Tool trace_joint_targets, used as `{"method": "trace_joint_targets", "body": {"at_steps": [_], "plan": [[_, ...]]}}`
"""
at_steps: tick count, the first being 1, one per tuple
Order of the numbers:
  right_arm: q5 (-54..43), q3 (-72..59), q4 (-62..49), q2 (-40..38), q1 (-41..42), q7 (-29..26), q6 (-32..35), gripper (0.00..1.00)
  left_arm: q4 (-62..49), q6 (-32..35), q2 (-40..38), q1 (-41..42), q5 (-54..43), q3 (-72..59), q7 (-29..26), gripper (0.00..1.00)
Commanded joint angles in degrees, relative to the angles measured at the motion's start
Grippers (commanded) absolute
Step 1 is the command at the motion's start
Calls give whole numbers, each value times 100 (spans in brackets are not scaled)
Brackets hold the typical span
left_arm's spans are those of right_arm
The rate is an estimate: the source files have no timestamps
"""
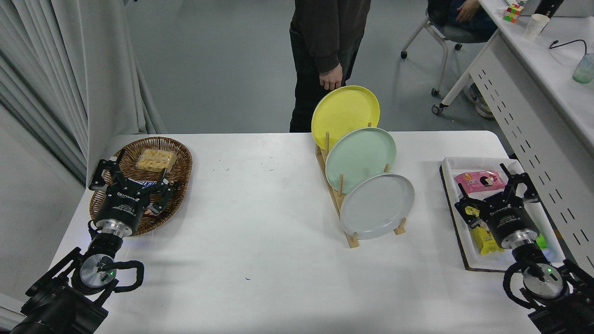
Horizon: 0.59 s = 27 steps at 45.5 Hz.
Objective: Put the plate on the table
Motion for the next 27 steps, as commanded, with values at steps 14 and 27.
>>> {"method": "trace_joint_targets", "body": {"at_steps": [14, 27], "plan": [[0, -50, 1, 0, -44, 0, 9, 100, 0, 0, 0, -6, -9, 0, 0, 98], [0, -41, -34, -26, -114, 0, 62, 100, 0, 0, 0, -6, -9, 0, 0, 98]]}}
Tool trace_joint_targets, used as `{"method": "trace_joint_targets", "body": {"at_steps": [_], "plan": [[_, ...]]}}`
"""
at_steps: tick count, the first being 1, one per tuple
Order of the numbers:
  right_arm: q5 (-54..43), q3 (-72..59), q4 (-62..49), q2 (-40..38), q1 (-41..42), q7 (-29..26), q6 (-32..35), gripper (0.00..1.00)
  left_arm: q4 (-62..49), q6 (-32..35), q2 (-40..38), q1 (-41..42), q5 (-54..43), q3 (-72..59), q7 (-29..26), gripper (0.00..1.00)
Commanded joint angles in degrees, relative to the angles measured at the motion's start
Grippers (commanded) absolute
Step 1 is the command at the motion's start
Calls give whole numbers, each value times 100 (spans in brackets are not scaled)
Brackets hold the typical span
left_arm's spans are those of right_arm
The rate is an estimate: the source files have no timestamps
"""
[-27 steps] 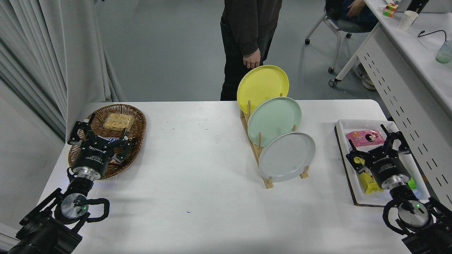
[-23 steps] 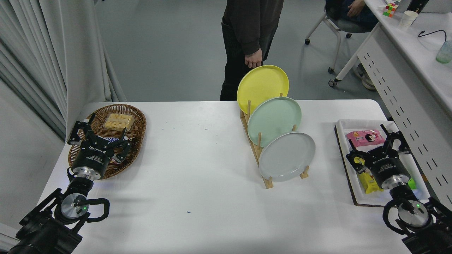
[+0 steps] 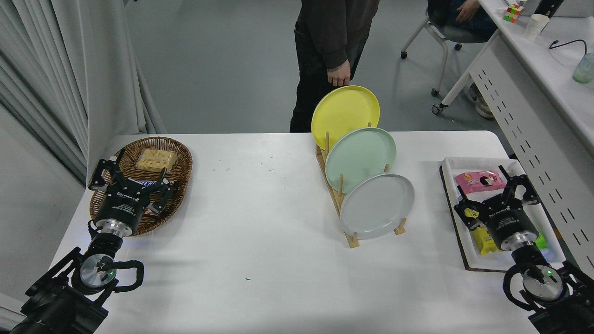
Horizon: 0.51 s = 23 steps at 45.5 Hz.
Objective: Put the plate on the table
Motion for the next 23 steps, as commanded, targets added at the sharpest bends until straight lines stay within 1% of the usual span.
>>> {"method": "trace_joint_targets", "body": {"at_steps": [1, 23], "plan": [[0, 0, -30, -21, -50, 0, 23, 100, 0, 0, 0, -1, 0, 2, 5, 98], [0, 0, 23, -48, -94, 0, 32, 100, 0, 0, 0, -1, 0, 2, 5, 98]]}}
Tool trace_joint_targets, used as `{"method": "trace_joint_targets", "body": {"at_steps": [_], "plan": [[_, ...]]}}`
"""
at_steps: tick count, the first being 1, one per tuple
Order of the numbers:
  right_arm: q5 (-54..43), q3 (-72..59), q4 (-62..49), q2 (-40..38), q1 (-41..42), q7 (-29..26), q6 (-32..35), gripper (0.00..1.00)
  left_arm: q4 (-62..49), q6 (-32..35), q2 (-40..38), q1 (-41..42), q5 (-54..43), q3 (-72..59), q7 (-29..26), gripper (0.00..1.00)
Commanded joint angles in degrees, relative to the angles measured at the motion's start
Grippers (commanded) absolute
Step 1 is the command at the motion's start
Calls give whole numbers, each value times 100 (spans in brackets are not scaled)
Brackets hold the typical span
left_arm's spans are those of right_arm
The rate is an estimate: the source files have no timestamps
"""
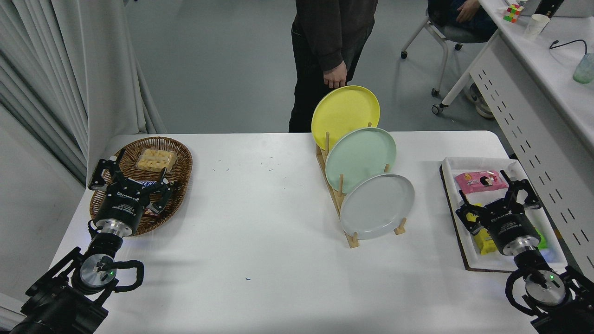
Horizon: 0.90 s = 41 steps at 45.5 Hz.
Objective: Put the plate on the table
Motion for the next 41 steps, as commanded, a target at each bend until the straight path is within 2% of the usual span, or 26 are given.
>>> {"method": "trace_joint_targets", "body": {"at_steps": [1, 26, 33, 37, 41], "plan": [[0, -11, 20, -13, -30, 0, 5, 100, 0, 0, 0, 0, 0, 0, -2, 98], [17, -28, 160, -135, -48, -9, -30, 100, 0, 0, 0, 0, 0, 0, -2, 98], [394, -63, 1188, -671, -416, -35, -171, 100, 0, 0, 0, 0, 0, 0, -2, 98], [738, -300, 2022, -1048, -610, -53, -811, 100, 0, 0, 0, 0, 0, 0, -2, 98], [817, -432, 2497, -1313, -698, -53, -1172, 100, 0, 0, 0, 0, 0, 0, -2, 98]]}}
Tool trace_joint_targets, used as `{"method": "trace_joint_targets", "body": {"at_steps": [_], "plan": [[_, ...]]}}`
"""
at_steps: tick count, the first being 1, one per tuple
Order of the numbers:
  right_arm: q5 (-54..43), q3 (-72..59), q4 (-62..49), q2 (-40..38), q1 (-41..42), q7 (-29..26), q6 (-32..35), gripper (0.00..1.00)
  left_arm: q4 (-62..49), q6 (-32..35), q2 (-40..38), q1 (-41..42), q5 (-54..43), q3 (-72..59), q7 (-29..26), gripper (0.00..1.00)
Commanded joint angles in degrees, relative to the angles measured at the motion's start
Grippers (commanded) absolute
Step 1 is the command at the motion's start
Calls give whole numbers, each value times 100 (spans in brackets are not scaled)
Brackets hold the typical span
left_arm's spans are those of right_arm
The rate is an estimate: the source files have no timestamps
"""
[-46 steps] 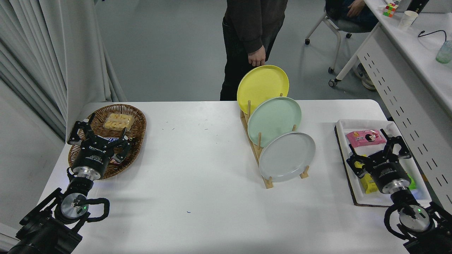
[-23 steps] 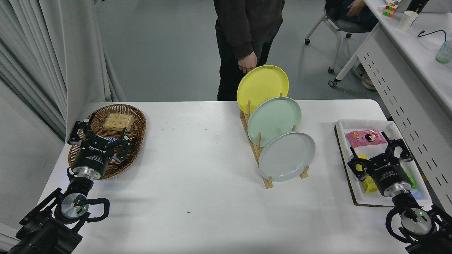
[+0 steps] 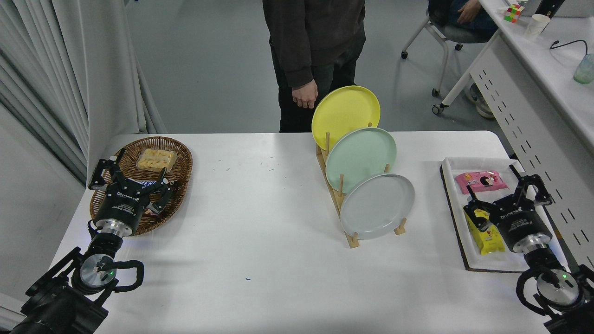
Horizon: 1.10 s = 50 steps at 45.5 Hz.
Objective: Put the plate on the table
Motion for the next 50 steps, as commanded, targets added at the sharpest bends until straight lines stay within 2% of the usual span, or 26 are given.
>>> {"method": "trace_joint_targets", "body": {"at_steps": [1, 8, 13, 25, 32, 43, 50], "plan": [[461, -326, 1458, -744, -347, -19, -900, 100, 0, 0, 0, 1, 0, 0, -1, 98], [830, -791, 2424, -1411, -365, -28, -1630, 100, 0, 0, 0, 1, 0, 0, -1, 98], [1032, -1161, 2988, -1983, -356, -19, -1806, 100, 0, 0, 0, 1, 0, 0, -1, 98], [1314, -1890, 3823, -2651, -216, -19, -2412, 100, 0, 0, 0, 1, 0, 0, -1, 98], [2007, -2566, 4736, -3423, 161, 8, -2949, 100, 0, 0, 0, 1, 0, 0, -1, 98], [2413, -2735, 4949, -3777, 496, -98, -2870, 100, 0, 0, 0, 1, 0, 0, -1, 98], [2404, -2770, 4896, -3908, 707, -580, -2888, 100, 0, 0, 0, 1, 0, 0, -1, 98]]}}
